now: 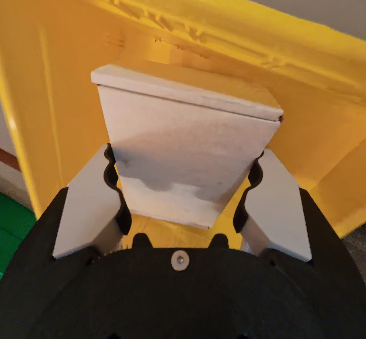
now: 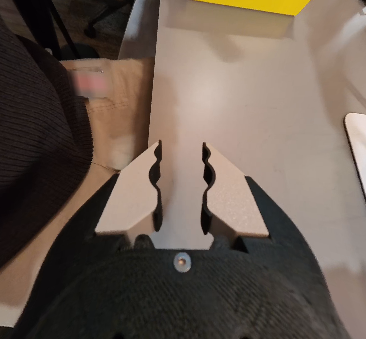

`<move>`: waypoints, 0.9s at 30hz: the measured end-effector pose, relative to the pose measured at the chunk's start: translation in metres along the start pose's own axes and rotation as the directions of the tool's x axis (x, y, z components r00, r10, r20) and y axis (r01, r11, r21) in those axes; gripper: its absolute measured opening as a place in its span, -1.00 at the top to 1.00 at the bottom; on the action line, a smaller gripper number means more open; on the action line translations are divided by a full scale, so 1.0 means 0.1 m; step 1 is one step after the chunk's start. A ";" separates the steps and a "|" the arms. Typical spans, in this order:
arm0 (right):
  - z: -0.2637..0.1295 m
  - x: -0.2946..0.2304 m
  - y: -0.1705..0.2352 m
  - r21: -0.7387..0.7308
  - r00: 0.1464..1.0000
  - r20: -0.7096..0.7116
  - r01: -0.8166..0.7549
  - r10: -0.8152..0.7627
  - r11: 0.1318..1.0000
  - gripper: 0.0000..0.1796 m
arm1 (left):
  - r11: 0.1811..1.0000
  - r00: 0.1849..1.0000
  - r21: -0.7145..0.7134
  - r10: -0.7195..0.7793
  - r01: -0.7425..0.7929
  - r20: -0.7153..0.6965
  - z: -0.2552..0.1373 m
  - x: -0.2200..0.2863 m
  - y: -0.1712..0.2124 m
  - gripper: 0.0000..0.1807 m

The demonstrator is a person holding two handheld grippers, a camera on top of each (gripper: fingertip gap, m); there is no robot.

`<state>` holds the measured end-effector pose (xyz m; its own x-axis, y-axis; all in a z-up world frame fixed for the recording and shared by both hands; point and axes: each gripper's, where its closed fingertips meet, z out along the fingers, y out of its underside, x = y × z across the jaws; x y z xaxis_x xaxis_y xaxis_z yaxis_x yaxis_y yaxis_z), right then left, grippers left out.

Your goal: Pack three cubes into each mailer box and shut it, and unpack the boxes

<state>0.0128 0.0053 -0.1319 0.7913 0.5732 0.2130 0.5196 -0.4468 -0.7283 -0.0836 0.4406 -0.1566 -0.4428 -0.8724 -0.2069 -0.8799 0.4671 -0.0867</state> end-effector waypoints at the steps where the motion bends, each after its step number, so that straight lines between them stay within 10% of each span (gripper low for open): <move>1: -0.02 0.01 -0.02 0.006 1.000 -0.007 0.004 -0.004 1.000 0.57 | 1.000 1.000 0.013 -0.003 0.003 0.012 -0.12 -0.01 0.00 -0.49; 15: -0.19 0.14 -0.32 0.100 0.984 -0.173 0.059 -0.041 0.993 0.60 | 0.930 0.924 0.159 0.286 -0.332 0.254 -1.86 0.61 -1.29 -0.43; 27: -0.84 0.51 -0.05 0.193 0.867 -0.477 -0.055 0.143 0.980 0.58 | 0.760 0.771 0.130 0.623 -0.637 0.134 -0.85 2.12 -2.80 -0.41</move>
<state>0.0777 -0.0204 -0.0628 0.9141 0.1058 0.3914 0.4032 -0.3366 -0.8509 0.0545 0.1126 -0.0932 -0.8662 -0.3623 -0.3442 -0.3644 0.9292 -0.0609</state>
